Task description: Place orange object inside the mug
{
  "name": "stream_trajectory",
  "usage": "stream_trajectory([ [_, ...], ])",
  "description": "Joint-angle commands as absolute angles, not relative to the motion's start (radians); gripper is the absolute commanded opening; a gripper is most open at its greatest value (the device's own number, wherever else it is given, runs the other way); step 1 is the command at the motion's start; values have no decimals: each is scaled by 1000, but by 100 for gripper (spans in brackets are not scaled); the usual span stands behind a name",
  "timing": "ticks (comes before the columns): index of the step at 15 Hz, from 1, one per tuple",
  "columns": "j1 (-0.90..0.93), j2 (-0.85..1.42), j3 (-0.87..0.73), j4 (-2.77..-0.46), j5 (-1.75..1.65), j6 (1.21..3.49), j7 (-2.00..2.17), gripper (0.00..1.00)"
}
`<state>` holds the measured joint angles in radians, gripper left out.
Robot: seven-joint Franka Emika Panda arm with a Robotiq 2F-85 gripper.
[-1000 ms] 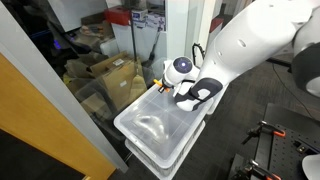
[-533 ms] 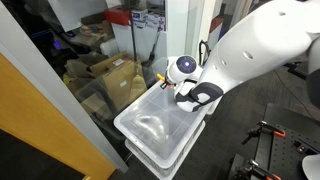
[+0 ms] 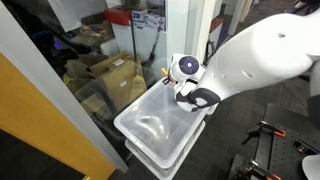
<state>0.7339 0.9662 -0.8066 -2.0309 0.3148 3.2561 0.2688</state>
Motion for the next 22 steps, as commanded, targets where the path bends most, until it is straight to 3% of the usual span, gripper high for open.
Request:
stream_trajectory([
  [1, 796, 1036, -874, -2051, 382, 3305, 341, 5],
  [22, 1001, 1485, -1044, -2010, 789, 3326, 590, 5],
])
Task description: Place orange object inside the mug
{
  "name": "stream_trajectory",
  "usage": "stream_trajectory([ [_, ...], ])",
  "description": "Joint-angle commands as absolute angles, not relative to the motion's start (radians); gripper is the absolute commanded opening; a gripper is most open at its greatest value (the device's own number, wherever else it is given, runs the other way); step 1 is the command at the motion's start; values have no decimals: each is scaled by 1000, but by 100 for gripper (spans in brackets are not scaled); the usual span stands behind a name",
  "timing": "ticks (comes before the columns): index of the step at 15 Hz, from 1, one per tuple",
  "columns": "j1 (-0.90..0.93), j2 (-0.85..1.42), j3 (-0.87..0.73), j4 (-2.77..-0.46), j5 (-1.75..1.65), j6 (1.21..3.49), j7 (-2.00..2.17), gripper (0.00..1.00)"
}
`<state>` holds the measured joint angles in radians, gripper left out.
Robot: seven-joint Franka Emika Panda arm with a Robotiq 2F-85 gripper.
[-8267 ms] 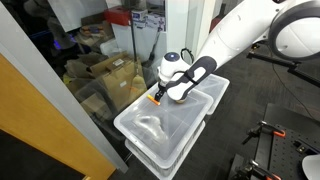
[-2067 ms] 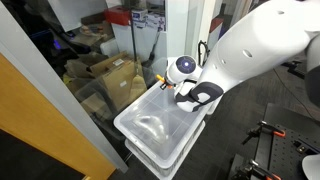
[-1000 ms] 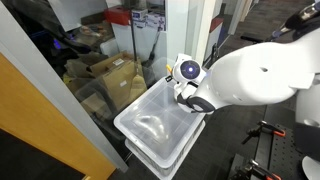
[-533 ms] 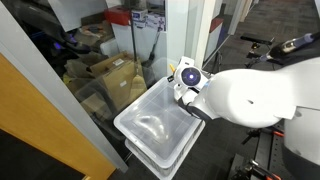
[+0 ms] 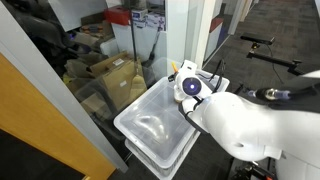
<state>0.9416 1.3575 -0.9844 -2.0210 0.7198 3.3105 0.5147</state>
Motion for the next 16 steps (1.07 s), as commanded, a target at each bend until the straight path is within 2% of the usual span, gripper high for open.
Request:
stream_trajectory([
  [1, 1013, 1514, -1053, -2007, 813, 3319, 600, 5],
  [3, 1039, 1569, -1073, -2004, 855, 3302, 625, 5],
  [4, 1025, 1476, -1056, -2083, 810, 3372, 600, 5],
  [9, 1022, 1488, -1057, -2098, 852, 3399, 574, 5],
  [16, 982, 1487, -993, -1994, 790, 3383, 560, 5],
])
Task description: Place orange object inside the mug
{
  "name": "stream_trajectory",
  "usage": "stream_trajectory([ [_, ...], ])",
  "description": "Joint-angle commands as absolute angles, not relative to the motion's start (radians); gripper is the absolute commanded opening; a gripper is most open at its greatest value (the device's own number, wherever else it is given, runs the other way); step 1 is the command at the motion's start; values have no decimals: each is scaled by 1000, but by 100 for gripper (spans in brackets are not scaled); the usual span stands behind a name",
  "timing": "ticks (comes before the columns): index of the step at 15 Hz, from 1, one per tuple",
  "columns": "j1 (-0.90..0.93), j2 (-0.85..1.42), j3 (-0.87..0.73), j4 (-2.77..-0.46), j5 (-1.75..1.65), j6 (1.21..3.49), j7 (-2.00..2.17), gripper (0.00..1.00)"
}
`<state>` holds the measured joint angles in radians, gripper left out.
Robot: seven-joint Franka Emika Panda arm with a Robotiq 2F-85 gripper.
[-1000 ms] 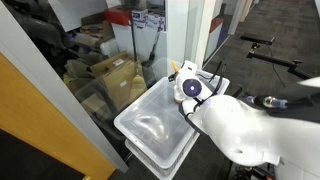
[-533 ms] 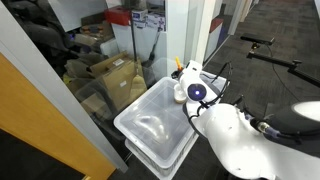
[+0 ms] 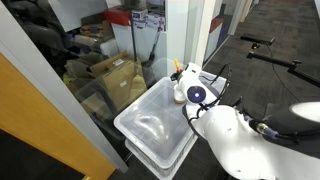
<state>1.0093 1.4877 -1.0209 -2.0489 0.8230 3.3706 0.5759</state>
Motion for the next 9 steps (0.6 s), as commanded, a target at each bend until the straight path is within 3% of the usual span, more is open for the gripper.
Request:
stream_trajectory([
  [1, 976, 1483, -982, -1981, 779, 3383, 557, 5],
  [9, 956, 1487, -959, -1941, 754, 3327, 563, 5],
])
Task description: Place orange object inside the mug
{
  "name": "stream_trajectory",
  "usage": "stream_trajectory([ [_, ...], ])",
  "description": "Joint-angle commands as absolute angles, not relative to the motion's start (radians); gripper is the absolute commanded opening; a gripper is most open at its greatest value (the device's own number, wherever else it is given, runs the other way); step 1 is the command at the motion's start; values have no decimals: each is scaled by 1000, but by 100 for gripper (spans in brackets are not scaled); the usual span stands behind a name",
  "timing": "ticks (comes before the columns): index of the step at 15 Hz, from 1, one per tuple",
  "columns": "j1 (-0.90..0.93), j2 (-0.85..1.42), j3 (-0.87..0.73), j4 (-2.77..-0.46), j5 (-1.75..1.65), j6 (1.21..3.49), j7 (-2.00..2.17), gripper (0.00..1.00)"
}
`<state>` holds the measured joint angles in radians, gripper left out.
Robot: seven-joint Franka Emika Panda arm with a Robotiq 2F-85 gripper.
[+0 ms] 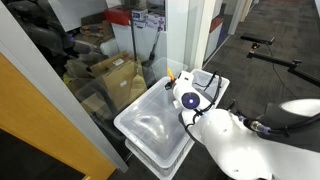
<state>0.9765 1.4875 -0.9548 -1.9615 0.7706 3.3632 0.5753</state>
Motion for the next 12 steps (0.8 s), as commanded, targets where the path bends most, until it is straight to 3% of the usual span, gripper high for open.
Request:
stream_trajectory([
  [1, 954, 1487, -960, -1939, 753, 3311, 564, 5],
  [12, 930, 1486, -965, -1925, 735, 3199, 569, 5],
])
